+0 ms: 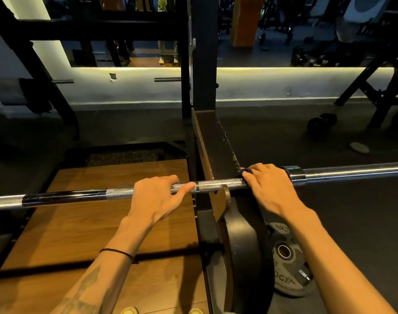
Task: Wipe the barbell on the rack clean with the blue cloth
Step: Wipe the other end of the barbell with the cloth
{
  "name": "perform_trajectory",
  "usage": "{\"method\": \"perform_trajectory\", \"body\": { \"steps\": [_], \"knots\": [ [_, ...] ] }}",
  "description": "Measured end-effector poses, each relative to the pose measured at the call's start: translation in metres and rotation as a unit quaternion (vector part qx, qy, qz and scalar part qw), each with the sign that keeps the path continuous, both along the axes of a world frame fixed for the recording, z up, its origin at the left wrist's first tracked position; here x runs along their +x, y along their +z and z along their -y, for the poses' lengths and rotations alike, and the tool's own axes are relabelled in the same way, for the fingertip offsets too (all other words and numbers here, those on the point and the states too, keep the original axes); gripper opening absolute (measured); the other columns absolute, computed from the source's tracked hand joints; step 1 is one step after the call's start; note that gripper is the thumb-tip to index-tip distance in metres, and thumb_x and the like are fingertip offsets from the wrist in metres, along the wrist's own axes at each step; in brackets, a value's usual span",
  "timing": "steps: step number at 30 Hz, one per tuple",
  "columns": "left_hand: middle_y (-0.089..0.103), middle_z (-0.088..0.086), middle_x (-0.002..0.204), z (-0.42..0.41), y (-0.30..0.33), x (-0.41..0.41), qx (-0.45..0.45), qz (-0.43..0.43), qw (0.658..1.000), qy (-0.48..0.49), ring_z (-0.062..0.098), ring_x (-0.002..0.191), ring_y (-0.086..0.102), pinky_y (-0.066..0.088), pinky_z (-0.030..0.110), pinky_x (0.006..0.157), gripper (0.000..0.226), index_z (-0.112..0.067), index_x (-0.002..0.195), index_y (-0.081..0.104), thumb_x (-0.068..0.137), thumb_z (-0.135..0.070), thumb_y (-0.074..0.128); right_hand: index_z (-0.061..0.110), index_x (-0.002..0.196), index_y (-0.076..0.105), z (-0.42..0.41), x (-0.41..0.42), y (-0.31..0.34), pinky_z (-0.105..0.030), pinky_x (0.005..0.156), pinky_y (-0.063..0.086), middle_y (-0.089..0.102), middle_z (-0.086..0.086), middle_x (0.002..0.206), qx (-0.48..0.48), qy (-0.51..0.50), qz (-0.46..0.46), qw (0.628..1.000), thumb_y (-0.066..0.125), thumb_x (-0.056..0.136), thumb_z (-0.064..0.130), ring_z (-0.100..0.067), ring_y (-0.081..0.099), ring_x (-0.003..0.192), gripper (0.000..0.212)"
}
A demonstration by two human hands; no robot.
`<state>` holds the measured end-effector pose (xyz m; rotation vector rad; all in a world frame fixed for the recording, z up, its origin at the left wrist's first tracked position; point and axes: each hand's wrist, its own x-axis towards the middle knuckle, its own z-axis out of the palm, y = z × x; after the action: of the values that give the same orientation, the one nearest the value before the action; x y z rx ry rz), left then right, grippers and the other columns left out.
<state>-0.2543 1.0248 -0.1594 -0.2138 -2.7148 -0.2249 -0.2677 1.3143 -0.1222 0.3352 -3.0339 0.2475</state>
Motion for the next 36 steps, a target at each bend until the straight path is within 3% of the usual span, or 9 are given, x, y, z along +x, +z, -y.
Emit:
{"method": "perform_trajectory", "body": {
  "steps": [2, 4, 8, 11, 15, 21, 26, 33, 36],
  "knots": [
    [0.051, -0.011, 0.052, 0.0, 0.001, 0.002, -0.004, 0.019, 1.0, -0.002, 0.004, 0.052, 0.05, 0.042, 0.023, 0.052, 0.072, -0.035, 0.078, 0.06, 0.088, -0.082, 0.006, 0.026, 0.126, 0.062, 0.018, 0.004, -0.001, -0.042, 0.094, 0.045, 0.064, -0.003, 0.12, 0.019, 0.052, -0.009, 0.998, 0.009, 0.101, 0.048, -0.025, 0.058, 0.112, 0.063],
    [0.056, -0.01, 0.055, 0.001, 0.006, 0.0, -0.012, 0.047, 0.999, -0.001, 0.005, 0.057, 0.054, 0.048, 0.025, 0.058, 0.073, -0.035, 0.078, 0.061, 0.086, -0.081, 0.005, 0.027, 0.121, 0.066, 0.038, 0.011, -0.005, -0.037, 0.101, 0.04, 0.066, 0.002, 0.119, -0.098, 0.094, -0.012, 0.991, 0.009, 0.097, 0.051, -0.017, 0.057, 0.114, 0.066],
    [0.057, -0.009, 0.059, 0.0, 0.013, -0.002, -0.018, 0.064, 0.998, -0.003, 0.006, 0.058, 0.054, 0.042, 0.024, 0.055, 0.069, -0.034, 0.077, 0.055, 0.085, -0.077, 0.002, 0.026, 0.138, 0.06, 0.041, 0.019, -0.012, -0.031, 0.114, 0.032, 0.06, 0.009, 0.135, -0.234, 0.093, 0.014, 0.968, 0.018, 0.096, 0.055, -0.005, 0.049, 0.127, 0.067],
    [0.056, -0.009, 0.06, 0.004, 0.008, 0.007, -0.006, 0.032, 0.999, -0.021, 0.005, 0.054, 0.05, 0.03, 0.022, 0.05, 0.052, -0.036, 0.089, 0.043, 0.092, -0.074, 0.007, 0.021, 0.14, 0.06, 0.011, 0.02, -0.007, -0.035, 0.113, 0.034, 0.059, 0.002, 0.139, -0.13, 0.069, -0.006, 0.989, 0.013, 0.096, 0.05, -0.013, 0.051, 0.127, 0.07],
    [0.054, -0.013, 0.086, 0.01, -0.007, 0.015, -0.012, -0.015, 0.997, -0.078, 0.004, 0.069, 0.05, 0.042, 0.024, 0.059, 0.049, -0.03, 0.101, 0.054, 0.09, -0.075, 0.037, 0.016, 0.131, 0.065, -0.009, 0.022, -0.012, -0.048, 0.111, 0.038, 0.06, -0.009, 0.139, 0.041, 0.019, -0.036, 0.998, 0.011, 0.097, 0.042, -0.027, 0.053, 0.127, 0.069],
    [0.05, -0.004, 0.093, -0.005, -0.016, 0.022, 0.014, -0.077, 0.997, -0.012, 0.01, 0.081, 0.039, 0.033, 0.027, 0.069, 0.044, -0.019, 0.103, 0.065, 0.085, -0.058, 0.06, 0.012, 0.108, 0.069, 0.055, 0.02, -0.001, -0.046, 0.1, 0.045, 0.068, -0.01, 0.111, -0.079, 0.082, -0.03, 0.993, 0.027, 0.093, 0.036, -0.028, 0.061, 0.109, 0.051],
    [0.051, -0.004, 0.091, 0.0, -0.019, 0.021, 0.042, -0.089, 0.994, -0.041, 0.01, 0.078, 0.04, 0.033, 0.027, 0.066, 0.044, -0.017, 0.102, 0.064, 0.092, -0.059, 0.056, 0.014, 0.115, 0.07, 0.046, 0.019, 0.001, -0.038, 0.105, 0.039, 0.068, -0.007, 0.12, -0.219, 0.1, 0.026, 0.97, 0.026, 0.1, 0.028, -0.022, 0.059, 0.115, 0.049],
    [0.055, -0.007, 0.086, 0.004, -0.012, 0.017, 0.05, -0.065, 0.995, -0.063, 0.008, 0.072, 0.041, 0.03, 0.019, 0.056, 0.052, -0.019, 0.098, 0.062, 0.088, -0.068, 0.047, 0.014, 0.14, 0.059, 0.001, 0.032, -0.016, -0.05, 0.123, 0.017, 0.053, -0.009, 0.148, -0.068, -0.035, -0.044, 0.996, 0.007, 0.096, 0.043, -0.03, 0.04, 0.142, 0.074],
    [0.054, -0.011, 0.082, 0.005, -0.007, 0.015, 0.044, -0.042, 0.996, -0.065, 0.006, 0.07, 0.041, 0.024, 0.015, 0.055, 0.055, -0.022, 0.095, 0.063, 0.088, -0.073, 0.042, 0.019, 0.13, 0.065, 0.016, 0.021, -0.013, -0.05, 0.116, 0.029, 0.059, -0.006, 0.141, -0.003, 0.008, -0.042, 0.999, 0.006, 0.092, 0.042, -0.029, 0.049, 0.134, 0.074]
  ]
}}
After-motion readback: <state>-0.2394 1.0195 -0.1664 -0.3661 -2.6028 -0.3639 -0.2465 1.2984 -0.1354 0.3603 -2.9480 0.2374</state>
